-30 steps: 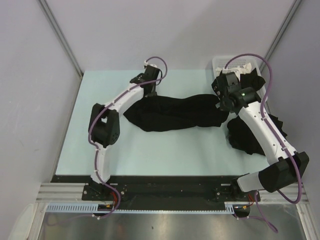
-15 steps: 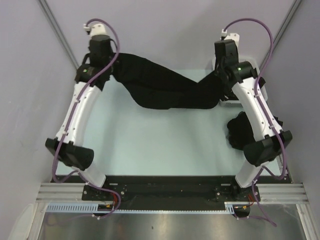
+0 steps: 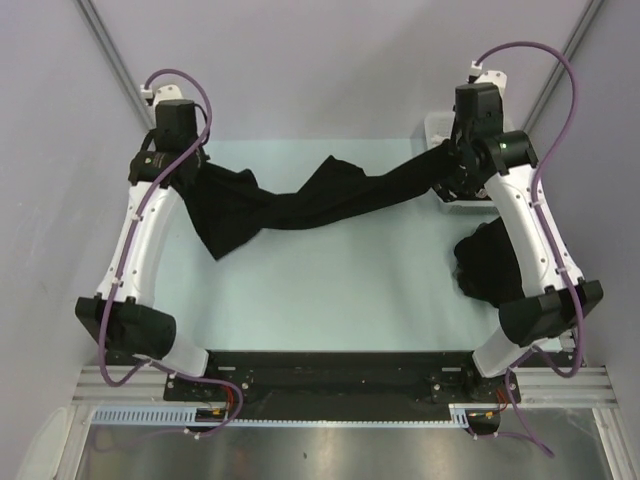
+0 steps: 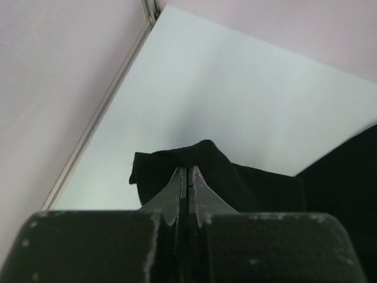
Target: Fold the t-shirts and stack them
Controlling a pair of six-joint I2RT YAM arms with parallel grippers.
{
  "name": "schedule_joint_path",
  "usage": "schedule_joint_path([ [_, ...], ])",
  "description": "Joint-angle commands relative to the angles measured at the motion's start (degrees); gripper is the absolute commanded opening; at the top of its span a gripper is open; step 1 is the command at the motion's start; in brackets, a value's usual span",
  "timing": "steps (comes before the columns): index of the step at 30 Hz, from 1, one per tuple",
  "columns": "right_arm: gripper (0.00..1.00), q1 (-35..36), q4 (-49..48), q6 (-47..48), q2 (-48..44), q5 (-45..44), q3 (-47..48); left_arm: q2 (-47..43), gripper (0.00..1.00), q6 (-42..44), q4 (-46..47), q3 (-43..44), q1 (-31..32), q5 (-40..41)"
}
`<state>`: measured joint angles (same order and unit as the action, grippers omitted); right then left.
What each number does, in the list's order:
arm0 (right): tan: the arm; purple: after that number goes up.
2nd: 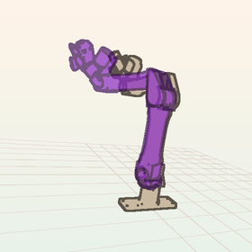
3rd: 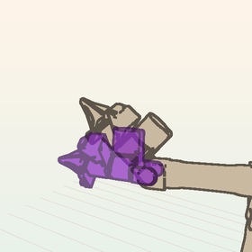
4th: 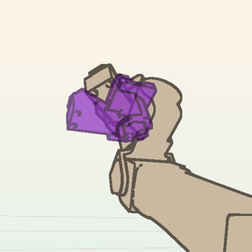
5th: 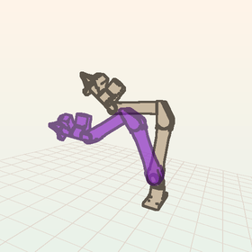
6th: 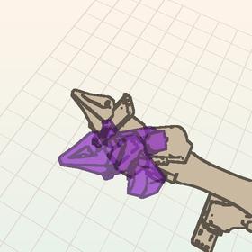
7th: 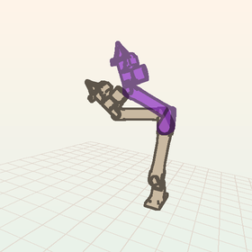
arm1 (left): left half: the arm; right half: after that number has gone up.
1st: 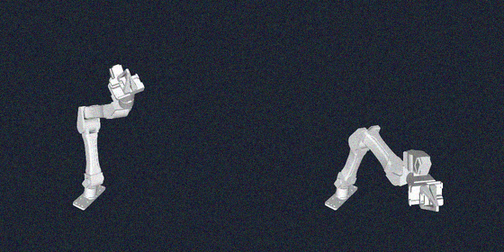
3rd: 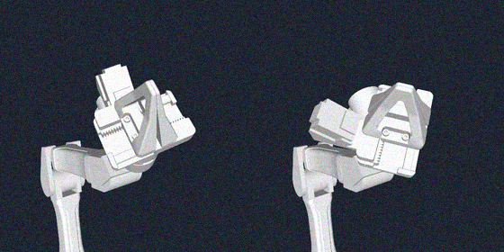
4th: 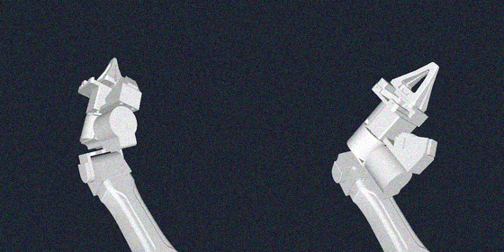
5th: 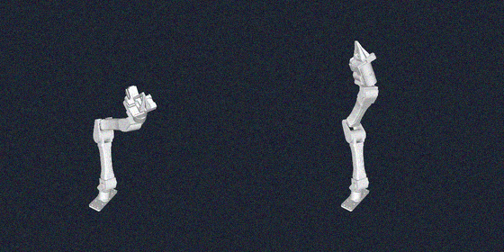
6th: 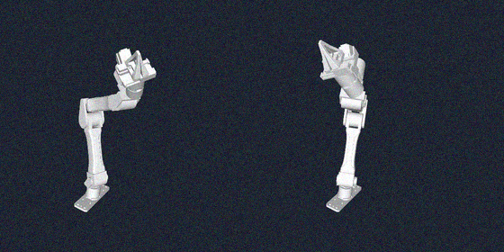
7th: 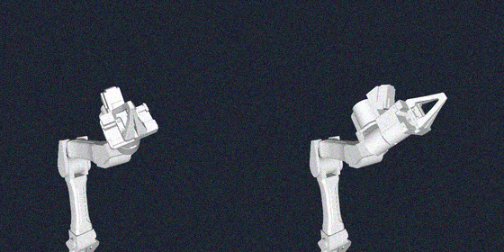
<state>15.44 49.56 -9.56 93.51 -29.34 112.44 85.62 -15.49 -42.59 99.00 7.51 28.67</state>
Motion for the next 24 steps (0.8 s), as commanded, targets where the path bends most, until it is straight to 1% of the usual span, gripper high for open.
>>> schedule_joint_path([
  [1, 0.0, 2.0, -1.5, -0.5, -6.8, 0.4, -6.0, 3.4, 0.0, -0.2, -0.6, 1.4, 0.1, -1.2],
  [5, 0.0, 3.1, -1.7, -0.3, -10.5, 0.0, -11.8, 9.7, 0.0, -0.2, -2.0, 2.3, 0.0, -1.8],
  [8, 0.0, 3.6, -1.7, -0.4, -12.7, 0.1, -15.7, 12.1, 0.0, -1.0, -2.0, 0.8, 0.0, -3.3],
  [9, 0.0, 3.6, -1.8, -0.4, -13.3, 0.2, -16.5, 13.1, 0.0, -1.8, -1.6, -0.9, 0.0, -4.3],
  [10, 0.0, 3.8, -1.7, -0.3, -14.2, 0.1, -17.2, 13.3, 0.01, -2.1, -0.1, -2.0, 0.1, -4.9],
  [11, 0.0, 3.8, -1.8, -0.3, -14.6, 0.1, -18.7, 13.2, 0.07, -2.3, 1.3, -3.3, 0.1, -5.5],
  [12, 0.0, 3.8, -1.8, -0.2, -14.9, 0.1, -19.3, 12.6, 0.21, -2.6, 2.8, -6.6, 0.1, -6.3],
  [13, 0.0, 3.8, -2.0, -0.2, -15.5, 0.1, -20.0, 12.1, 0.28, -2.9, 6.1, -8.2, 0.2, -6.6],
  [14, 0.0, 3.8, -2.0, -0.1, -15.6, 0.1, -20.8, 11.6, 0.34, -2.9, 7.9, -9.9, 0.2, -6.8],
  [15, 0.0, 3.9, -2.2, 0.1, -15.7, 0.1, -21.1, 10.5, 0.41, -2.9, 9.4, -12.6, 0.4, -7.2],
  [16, 0.0, 4.0, -2.2, 0.2, -16.0, 0.0, -21.3, 9.7, 0.42, -2.5, 12.4, -13.6, 0.5, -7.5],
  [20, 0.0, 4.2, -2.6, 0.3, -15.6, 0.1, -21.4, 5.2, 0.46, -1.0, 17.6, -16.9, 1.8, -6.7],
  [22, 0.0, 4.4, -2.8, 0.2, -15.5, 0.3, -21.5, 2.1, 0.46, -0.9, 18.6, -17.5, 2.4, -8.3],
  [24, 0.0, 4.5, -3.0, 0.2, -14.9, 0.6, -21.5, 0.3, 0.46, -2.3, 17.0, -17.9, 3.7, -9.0],
])
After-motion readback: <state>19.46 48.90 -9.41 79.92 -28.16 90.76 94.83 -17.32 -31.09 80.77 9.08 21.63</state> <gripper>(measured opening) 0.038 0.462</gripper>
